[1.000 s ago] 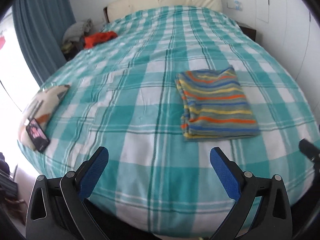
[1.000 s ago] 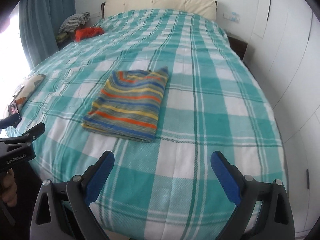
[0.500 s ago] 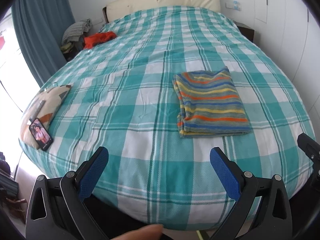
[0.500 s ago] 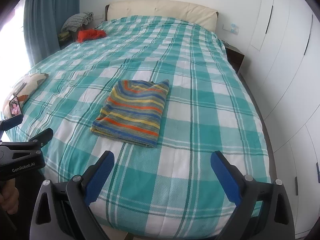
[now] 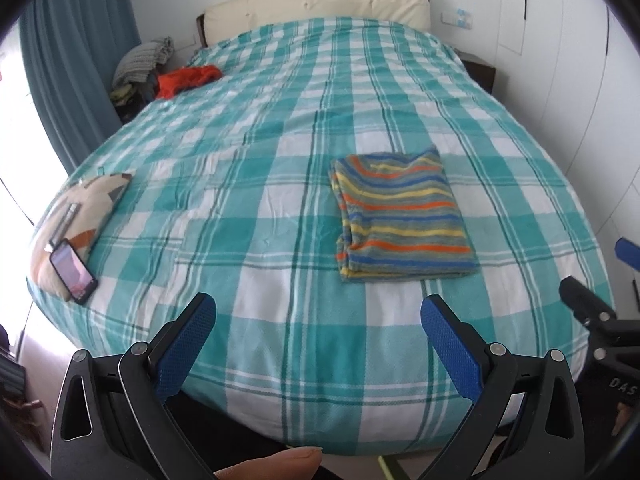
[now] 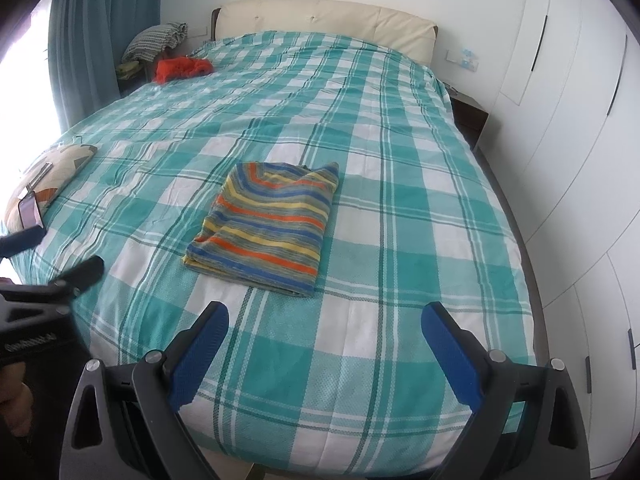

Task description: Fold small clothes

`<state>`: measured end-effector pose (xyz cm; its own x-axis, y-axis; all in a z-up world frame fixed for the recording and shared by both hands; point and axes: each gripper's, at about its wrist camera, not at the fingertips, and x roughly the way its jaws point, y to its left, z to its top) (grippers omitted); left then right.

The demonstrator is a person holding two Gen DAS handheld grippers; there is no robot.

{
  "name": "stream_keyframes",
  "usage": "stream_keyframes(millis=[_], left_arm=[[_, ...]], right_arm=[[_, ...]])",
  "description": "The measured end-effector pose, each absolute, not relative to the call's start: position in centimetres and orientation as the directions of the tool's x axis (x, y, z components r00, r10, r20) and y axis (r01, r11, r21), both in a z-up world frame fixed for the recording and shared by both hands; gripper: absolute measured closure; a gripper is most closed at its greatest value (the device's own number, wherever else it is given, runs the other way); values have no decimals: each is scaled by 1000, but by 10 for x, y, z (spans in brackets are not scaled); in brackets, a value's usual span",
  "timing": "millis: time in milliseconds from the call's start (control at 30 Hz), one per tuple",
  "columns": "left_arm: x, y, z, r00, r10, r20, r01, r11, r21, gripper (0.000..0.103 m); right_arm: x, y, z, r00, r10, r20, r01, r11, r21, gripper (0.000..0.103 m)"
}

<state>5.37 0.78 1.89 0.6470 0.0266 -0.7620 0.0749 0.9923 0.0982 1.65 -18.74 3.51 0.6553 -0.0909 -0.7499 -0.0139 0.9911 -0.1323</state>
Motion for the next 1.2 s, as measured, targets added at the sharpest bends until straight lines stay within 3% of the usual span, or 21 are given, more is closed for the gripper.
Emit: stream_keyframes(millis=[300,433,1200], left_arm=[[56,4,28,656,44,-754,68,991,117,1],[60,3,27,645,36,-764,60,993,98,1],[58,-1,23,639,3,-769,70,996,62,0]], right_arm=[[16,-187,44,647,-66,-760,-21,994,-104,7],[17,-190,46,603,5,-797,-42,999,-25,7],[14,-193,44,611,-51,-790,-9,997,-71,7]])
